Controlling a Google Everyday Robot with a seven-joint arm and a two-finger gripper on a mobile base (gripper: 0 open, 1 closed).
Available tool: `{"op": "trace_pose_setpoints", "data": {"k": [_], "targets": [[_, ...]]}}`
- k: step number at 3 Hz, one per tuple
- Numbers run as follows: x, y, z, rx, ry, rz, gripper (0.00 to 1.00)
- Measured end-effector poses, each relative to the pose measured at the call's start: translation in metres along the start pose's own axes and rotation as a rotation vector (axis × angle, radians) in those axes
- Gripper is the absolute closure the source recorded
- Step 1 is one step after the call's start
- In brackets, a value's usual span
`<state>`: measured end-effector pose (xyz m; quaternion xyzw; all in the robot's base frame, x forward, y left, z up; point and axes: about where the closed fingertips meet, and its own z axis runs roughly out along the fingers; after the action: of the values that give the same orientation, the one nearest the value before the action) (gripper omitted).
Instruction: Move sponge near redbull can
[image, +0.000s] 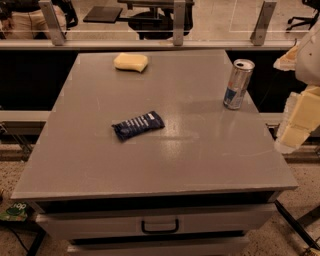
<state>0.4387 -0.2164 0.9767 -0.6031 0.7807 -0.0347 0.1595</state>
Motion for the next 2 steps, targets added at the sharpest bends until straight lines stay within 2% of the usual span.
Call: {"op": "trace_pose_setpoints", "data": {"k": [1, 2], "targets": [[-0.002, -0.003, 0.001, -0.004, -0.005, -0.003, 0.0], [-0.019, -0.025, 0.012, -0.038, -0.043, -0.026, 0.0]]}}
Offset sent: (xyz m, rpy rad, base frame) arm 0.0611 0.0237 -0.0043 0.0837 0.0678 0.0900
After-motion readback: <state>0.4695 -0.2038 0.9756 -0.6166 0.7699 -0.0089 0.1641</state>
